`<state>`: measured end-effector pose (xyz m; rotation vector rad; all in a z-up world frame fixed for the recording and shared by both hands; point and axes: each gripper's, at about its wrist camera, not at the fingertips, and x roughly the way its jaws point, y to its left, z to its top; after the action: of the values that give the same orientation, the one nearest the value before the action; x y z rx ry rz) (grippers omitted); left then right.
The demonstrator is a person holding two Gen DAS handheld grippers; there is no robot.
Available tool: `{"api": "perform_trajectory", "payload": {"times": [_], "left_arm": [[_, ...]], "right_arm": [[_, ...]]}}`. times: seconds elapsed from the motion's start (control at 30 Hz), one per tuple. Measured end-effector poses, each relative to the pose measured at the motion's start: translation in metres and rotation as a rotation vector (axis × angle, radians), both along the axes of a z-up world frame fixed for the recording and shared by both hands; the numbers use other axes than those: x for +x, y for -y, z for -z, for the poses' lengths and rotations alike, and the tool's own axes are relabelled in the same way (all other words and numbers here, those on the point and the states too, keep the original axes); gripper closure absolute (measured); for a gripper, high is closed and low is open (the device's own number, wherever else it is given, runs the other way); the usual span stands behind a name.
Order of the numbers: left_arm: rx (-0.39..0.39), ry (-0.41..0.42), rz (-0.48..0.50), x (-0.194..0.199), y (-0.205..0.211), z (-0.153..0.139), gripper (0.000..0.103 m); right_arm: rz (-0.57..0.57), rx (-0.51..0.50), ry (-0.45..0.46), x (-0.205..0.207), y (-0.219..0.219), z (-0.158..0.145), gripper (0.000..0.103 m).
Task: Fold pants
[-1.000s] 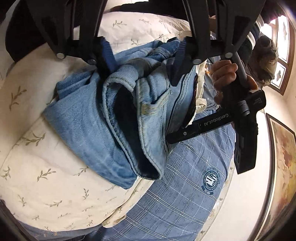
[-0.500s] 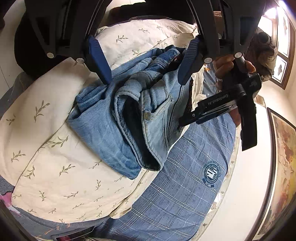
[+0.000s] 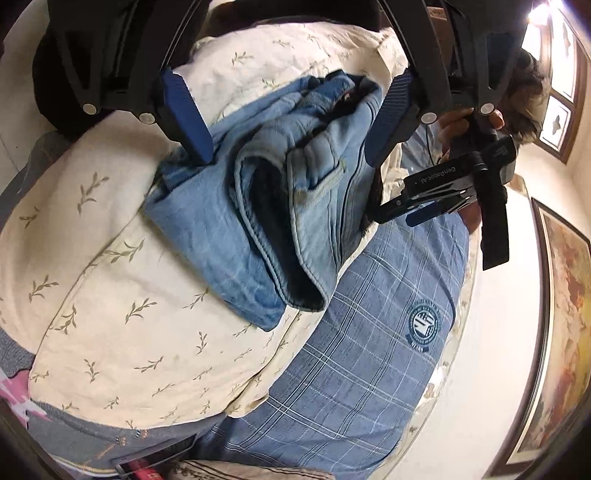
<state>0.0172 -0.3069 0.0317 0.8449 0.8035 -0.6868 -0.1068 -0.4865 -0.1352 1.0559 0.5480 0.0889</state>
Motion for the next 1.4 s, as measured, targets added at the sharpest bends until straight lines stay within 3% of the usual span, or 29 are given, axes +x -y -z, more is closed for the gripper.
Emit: {"api": "perform_trajectory", "payload": {"times": [0.07, 0.2, 0.27, 0.4, 0.53, 0.6, 0.7, 0.73, 0.87, 0.9, 0.93, 0.97, 1.03, 1.1, 1.3, 1.37, 1.4], "left_arm": [[-0.003, -0.001, 0.009, 0.004, 0.011, -0.003, 0.018], [-0.076, -0.104, -0.045, 0.028, 0.029, -0.015, 0.018], [-0.075, -0.200, -0.038, 0.041, 0.040, -0.011, 0.018], [-0.040, -0.344, 0.043, 0.043, 0.057, 0.007, 0.018], [0.027, -0.328, 0.116, 0.039, 0.071, 0.030, 0.018], [0.040, -0.377, 0.111, 0.045, 0.073, 0.042, 0.018], [0.035, -0.532, 0.124, 0.046, 0.067, 0.064, 0.017], [0.029, -0.545, 0.136, 0.043, 0.064, 0.068, 0.017], [-0.030, -0.517, 0.205, 0.032, 0.051, 0.064, 0.018], [-0.038, -0.508, 0.206, 0.030, 0.049, 0.062, 0.021], [-0.047, -0.492, 0.204, 0.027, 0.047, 0.059, 0.031], [-0.059, -0.469, 0.198, 0.025, 0.044, 0.055, 0.048], [-0.088, -0.455, 0.182, 0.024, 0.038, 0.044, 0.057], [-0.125, -0.467, 0.179, 0.024, 0.031, 0.031, 0.063], [-0.260, -0.450, 0.193, 0.009, 0.017, -0.028, 0.063], [-0.286, -0.431, 0.193, 0.008, 0.025, -0.036, 0.063], [-0.290, -0.413, 0.182, 0.009, 0.028, -0.037, 0.063]], "right_arm": [[-0.003, -0.002, -0.008, 0.006, -0.001, 0.003, 0.016], [0.007, -0.010, -0.017, 0.012, -0.001, 0.007, 0.016], [0.016, 0.004, -0.017, 0.013, 0.000, 0.009, 0.016], [0.010, 0.003, -0.008, 0.014, -0.001, 0.010, 0.014], [-0.037, 0.026, 0.002, 0.019, -0.007, 0.014, 0.013], [-0.067, 0.018, 0.015, 0.022, -0.013, 0.013, 0.013], [-0.078, -0.015, 0.026, 0.025, -0.019, 0.013, 0.013], [-0.078, -0.012, 0.027, 0.026, -0.019, 0.013, 0.015], [-0.080, 0.000, 0.034, 0.026, -0.020, 0.013, 0.017], [-0.069, -0.009, 0.028, 0.025, -0.019, 0.014, 0.025], [-0.060, -0.022, 0.017, 0.026, -0.020, 0.014, 0.040], [-0.057, -0.033, 0.005, 0.026, -0.019, 0.014, 0.045], [-0.053, -0.031, 0.006, 0.024, -0.018, 0.012, 0.057], [-0.060, -0.021, 0.034, 0.017, -0.018, 0.003, 0.060], [-0.073, -0.033, 0.149, -0.006, -0.011, -0.035, 0.058], [-0.084, -0.056, 0.093, -0.003, -0.007, -0.033, 0.051], [-0.048, -0.100, 0.001, -0.002, -0.006, -0.024, 0.042]]}}
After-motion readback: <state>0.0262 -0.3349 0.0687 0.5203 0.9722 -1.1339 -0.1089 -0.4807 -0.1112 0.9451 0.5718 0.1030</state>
